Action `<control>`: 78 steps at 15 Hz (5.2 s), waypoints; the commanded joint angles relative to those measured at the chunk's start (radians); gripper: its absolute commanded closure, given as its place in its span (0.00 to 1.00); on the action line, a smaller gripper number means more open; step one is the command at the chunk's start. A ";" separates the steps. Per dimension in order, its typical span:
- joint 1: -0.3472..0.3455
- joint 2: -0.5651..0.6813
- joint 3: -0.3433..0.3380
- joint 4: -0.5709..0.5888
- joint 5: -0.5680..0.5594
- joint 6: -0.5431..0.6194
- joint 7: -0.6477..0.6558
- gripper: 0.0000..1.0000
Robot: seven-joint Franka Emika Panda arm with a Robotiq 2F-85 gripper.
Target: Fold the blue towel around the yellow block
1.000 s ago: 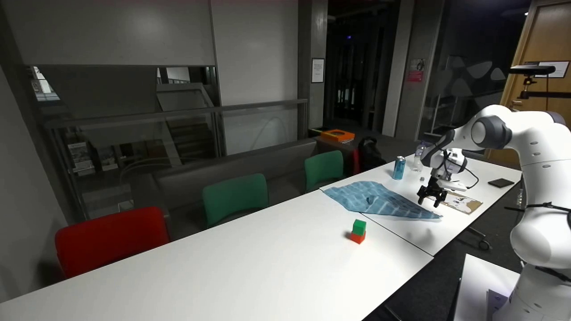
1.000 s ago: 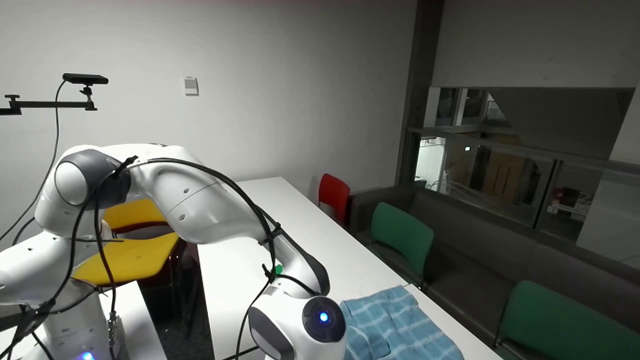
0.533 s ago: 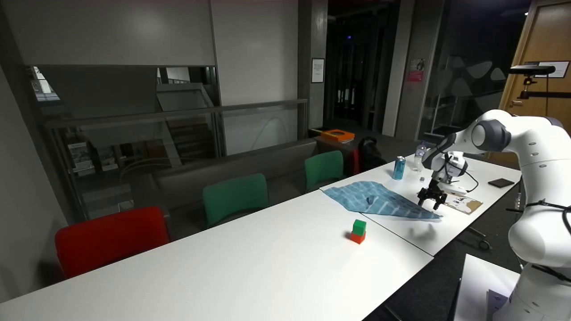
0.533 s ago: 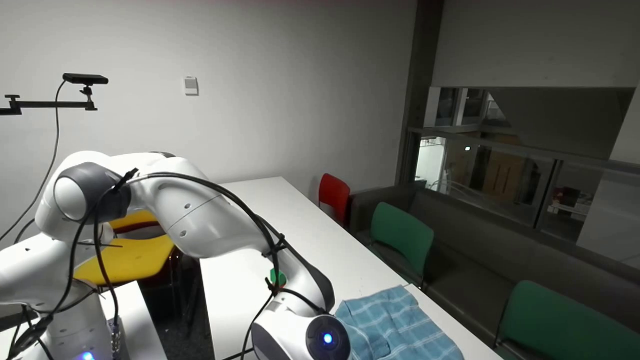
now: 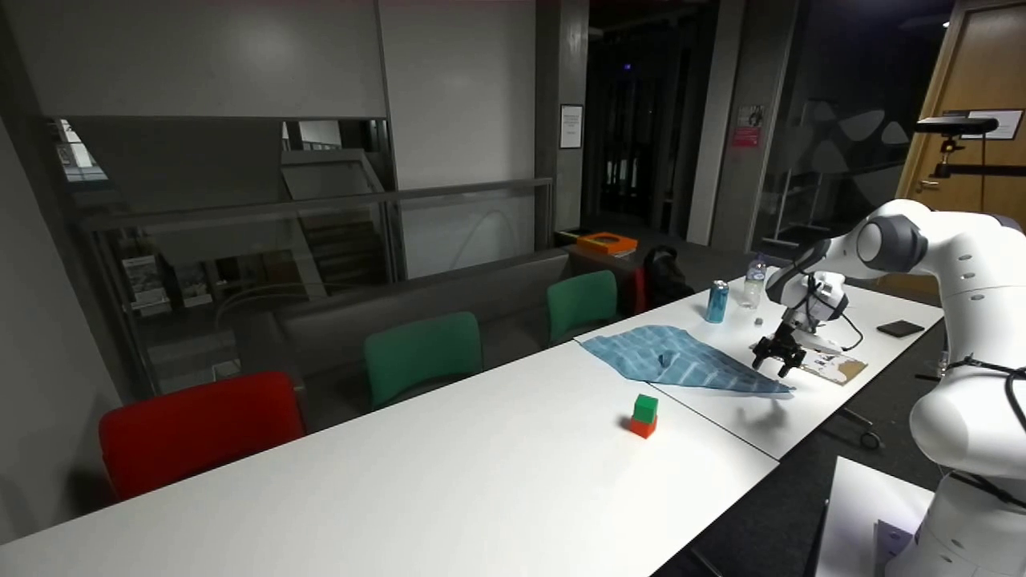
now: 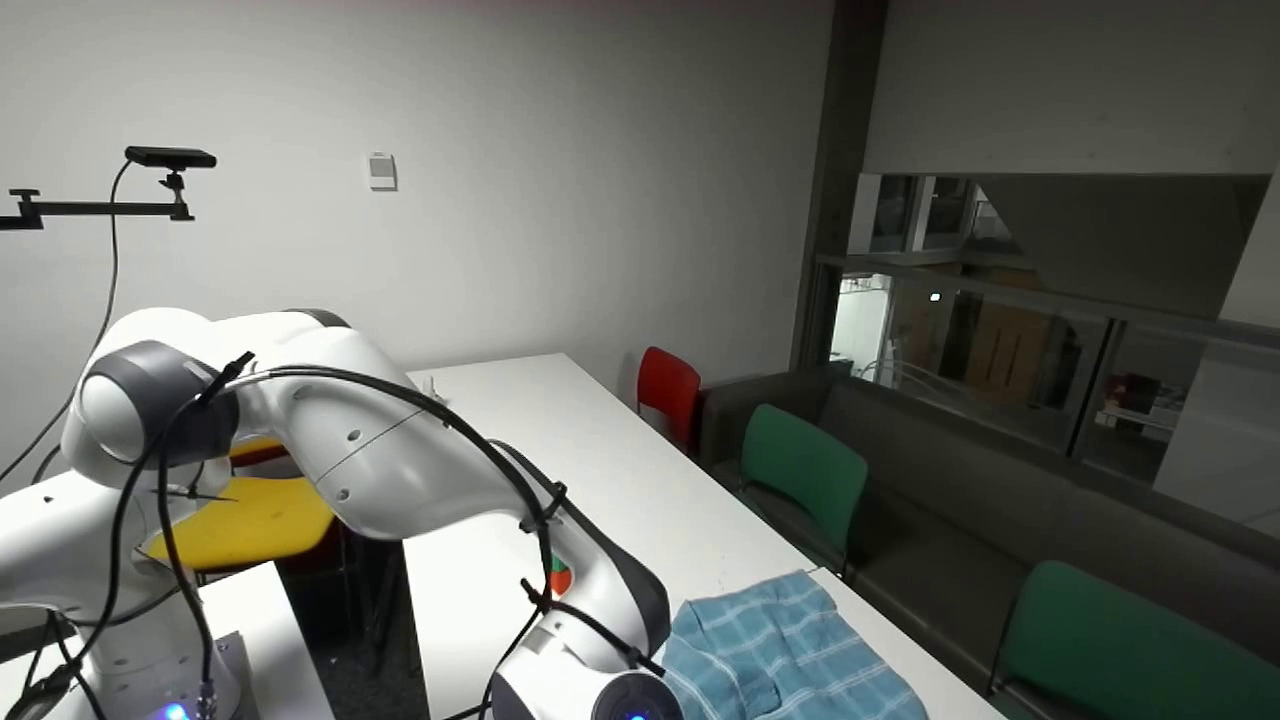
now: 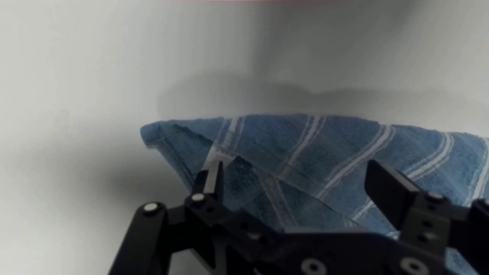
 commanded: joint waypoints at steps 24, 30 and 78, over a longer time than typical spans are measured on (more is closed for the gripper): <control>-0.128 -0.012 0.081 -0.094 0.119 0.020 -0.102 0.00; -0.125 -0.004 0.080 -0.084 0.143 0.015 -0.117 0.26; -0.142 0.005 0.034 -0.122 0.387 0.125 -0.164 0.00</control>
